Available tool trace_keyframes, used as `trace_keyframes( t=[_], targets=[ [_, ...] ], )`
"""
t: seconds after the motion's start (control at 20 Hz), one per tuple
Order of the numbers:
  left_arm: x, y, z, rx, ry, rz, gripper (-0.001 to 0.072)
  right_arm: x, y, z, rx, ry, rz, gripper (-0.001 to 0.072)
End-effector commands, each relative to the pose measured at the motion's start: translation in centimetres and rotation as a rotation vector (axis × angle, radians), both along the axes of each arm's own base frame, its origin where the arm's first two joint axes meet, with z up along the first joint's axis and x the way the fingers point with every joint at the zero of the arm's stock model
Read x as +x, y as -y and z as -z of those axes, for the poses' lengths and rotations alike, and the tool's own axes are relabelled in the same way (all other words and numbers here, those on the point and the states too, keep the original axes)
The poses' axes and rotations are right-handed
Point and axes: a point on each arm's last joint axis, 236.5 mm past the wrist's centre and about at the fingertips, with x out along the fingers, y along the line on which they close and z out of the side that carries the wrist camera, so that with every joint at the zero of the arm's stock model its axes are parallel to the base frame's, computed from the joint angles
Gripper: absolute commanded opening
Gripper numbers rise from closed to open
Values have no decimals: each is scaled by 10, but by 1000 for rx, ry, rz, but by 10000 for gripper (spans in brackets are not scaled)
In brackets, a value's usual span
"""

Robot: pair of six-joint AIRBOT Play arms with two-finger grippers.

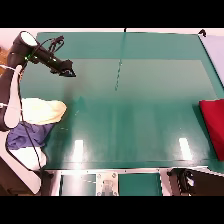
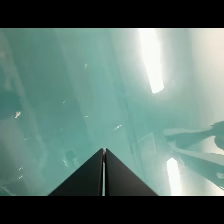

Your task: Fold the shirts.

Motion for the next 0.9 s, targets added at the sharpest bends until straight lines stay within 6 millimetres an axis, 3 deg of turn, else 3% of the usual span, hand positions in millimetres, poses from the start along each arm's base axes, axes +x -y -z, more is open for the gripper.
trace_keyframes(
  t=[0.0,0.15,0.2,0.25,0.35,0.5,0.55,0.65,0.75,0.85],
  targets=[
    [3,3,-5,-19,13,-2,28,-14,0,-13,9,-49,-65,588],
    [12,3,-29,-19,84,-2,27,-46,-3,-59,117,-207,-37,452],
    [15,3,-41,-18,114,-3,27,-47,-4,-74,130,-239,-42,398],
    [17,3,-54,-19,152,-13,27,-37,-1,-89,109,-243,-70,278],
    [18,-2,-77,0,212,-31,27,5,4,-114,-5,-217,-177,46],
    [4,-7,-93,15,223,-66,26,108,-9,-145,-219,-91,-421,14],
    [-5,-7,-92,13,204,-74,26,143,-26,-152,-264,-43,-524,13],
    [-30,-4,-79,22,144,-70,26,196,-76,-152,-295,6,-726,12],
    [-61,4,-57,44,86,-59,26,222,-134,-137,-301,22,-892,12],
    [-97,18,-35,56,52,-56,26,223,-192,-109,-288,30,-1014,12]
  ],
)
